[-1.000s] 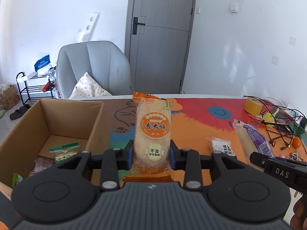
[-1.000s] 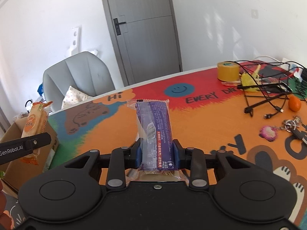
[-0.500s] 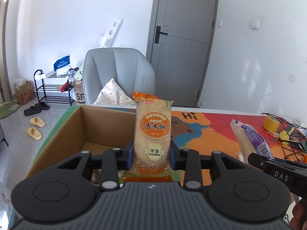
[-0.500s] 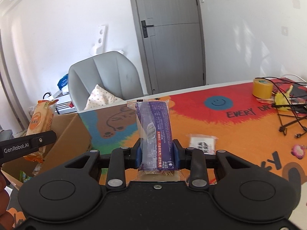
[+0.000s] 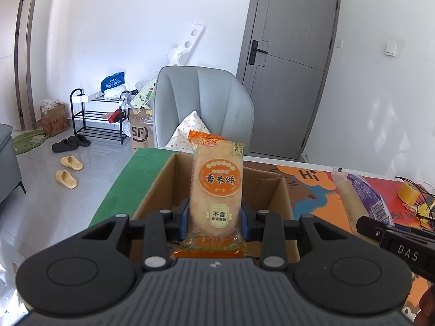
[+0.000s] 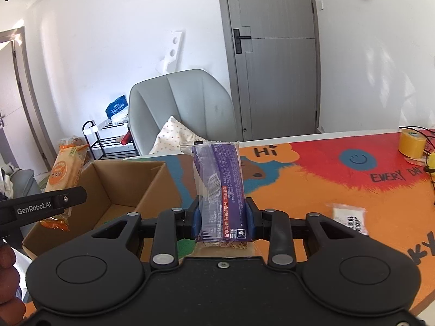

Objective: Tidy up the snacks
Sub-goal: 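Carry the rice cake pack and purple bar over the cardboard box, then open both grippers to release the snacks into the box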

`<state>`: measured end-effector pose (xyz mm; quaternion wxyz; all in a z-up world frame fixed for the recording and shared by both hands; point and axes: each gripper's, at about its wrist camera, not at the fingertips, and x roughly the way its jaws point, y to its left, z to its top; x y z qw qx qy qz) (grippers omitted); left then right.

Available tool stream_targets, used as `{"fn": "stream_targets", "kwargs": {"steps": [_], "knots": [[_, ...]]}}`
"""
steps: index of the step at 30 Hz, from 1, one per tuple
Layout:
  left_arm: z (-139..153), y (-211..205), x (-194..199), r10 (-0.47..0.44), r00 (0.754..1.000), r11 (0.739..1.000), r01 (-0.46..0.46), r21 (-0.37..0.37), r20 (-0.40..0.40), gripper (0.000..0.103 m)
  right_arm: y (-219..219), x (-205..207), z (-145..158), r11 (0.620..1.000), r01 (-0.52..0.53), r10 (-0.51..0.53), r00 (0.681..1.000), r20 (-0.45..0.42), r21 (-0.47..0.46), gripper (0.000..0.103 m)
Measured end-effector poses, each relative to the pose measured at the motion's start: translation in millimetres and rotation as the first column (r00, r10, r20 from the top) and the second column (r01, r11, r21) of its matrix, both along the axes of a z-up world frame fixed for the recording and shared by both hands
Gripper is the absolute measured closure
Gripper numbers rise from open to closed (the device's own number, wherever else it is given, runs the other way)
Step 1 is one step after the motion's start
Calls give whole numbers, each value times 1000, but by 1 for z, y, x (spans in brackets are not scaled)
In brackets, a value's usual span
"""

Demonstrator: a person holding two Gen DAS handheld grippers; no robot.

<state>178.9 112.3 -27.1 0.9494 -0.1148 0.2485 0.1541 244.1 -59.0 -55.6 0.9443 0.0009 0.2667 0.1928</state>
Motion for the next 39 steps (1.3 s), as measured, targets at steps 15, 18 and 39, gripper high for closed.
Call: {"fn": "stream_targets", "kwargs": {"steps": [15,18,39], "knots": [[-5,30,-8,48,999,998,-48,-27,9,49,46,-3,4,997,-73,73,997,2,-37,71],[-5,36,-12,61,998,998,-61,-34,12,44,56,-3,5,996,-88,88,996,-2,-35,71],[-1,31,-27,81,996,996,-81,-29,23,11,50,-9,8,998,-57,58,998,-22,13,43]]}}
